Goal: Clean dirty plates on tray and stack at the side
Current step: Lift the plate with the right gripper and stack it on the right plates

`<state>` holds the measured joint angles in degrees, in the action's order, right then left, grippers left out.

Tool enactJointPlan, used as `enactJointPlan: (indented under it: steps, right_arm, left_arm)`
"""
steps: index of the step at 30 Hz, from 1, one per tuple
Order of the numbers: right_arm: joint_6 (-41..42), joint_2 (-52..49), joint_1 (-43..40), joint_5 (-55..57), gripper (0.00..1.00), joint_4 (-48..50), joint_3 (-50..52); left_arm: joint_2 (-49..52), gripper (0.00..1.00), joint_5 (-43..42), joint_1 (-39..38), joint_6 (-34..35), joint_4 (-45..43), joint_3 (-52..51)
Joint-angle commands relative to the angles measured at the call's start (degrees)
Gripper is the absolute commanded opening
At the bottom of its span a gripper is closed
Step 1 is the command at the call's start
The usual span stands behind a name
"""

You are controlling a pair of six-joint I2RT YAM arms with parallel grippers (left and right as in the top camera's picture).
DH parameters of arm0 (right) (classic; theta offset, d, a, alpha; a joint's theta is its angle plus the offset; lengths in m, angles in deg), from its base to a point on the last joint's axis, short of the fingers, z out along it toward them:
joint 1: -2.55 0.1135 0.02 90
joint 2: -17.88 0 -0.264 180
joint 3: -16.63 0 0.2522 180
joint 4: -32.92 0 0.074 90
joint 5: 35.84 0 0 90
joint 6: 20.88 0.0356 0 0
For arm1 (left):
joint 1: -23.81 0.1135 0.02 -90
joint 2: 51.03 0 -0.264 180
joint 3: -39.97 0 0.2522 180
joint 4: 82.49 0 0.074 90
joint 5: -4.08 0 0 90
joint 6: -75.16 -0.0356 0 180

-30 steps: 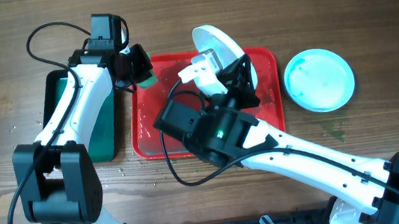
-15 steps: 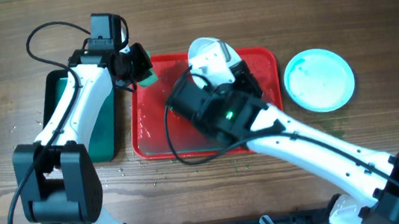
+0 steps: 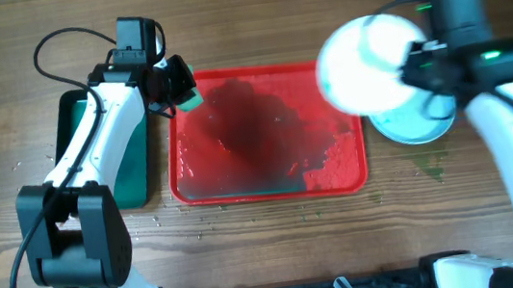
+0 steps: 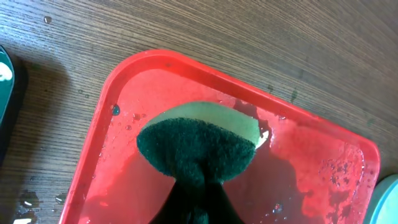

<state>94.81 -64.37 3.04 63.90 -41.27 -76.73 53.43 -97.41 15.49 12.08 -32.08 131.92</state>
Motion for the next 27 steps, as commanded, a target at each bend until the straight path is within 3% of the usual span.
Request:
enactJointPlan:
  steps: [1,6,14,15,16,19,23,27]
  right_arm:
    - [1.31,-0.22,-11.39,-7.28,0.04,1.75,4.11]
    - [1.31,-0.92,-19.74,-5.62,0.04,9.49,12.66]
    - [1.44,-3.26,-19.96,-4.92,0.07,20.81,24.04]
    - [1.44,-3.65,-19.96,-5.11,0.13,21.24,24.63]
    - [1.44,-4.24,-19.96,-6.03,0.28,21.46,24.96]
    - [1.01,-4.96,-19.96,-10.49,0.47,22.62,24.96]
    - [-4.02,-4.94,-19.39,-19.65,0.59,24.85,23.98]
    - [-8.09,-4.26,-14.58,-21.22,0.68,20.11,18.01]
  left_arm:
    - [0.57,0.04,1.18,-0.22,0.55,-0.24,-0.42]
    - [0.57,0.04,2.19,-0.22,0.55,-0.24,-0.42]
    - [0.57,0.04,2.19,-0.22,0.55,-0.22,-0.42]
    - [0.57,0.04,2.19,-0.22,0.55,-0.22,-0.42]
    - [0.57,0.04,2.21,-0.22,0.55,-0.24,-0.42]
    - [0.57,0.04,2.25,-0.22,0.52,-0.68,-0.42]
    - [0.48,0.04,2.43,-0.09,0.26,-1.27,-0.35]
    - [-2.49,0.04,3.19,1.53,-1.22,2.29,-0.28]
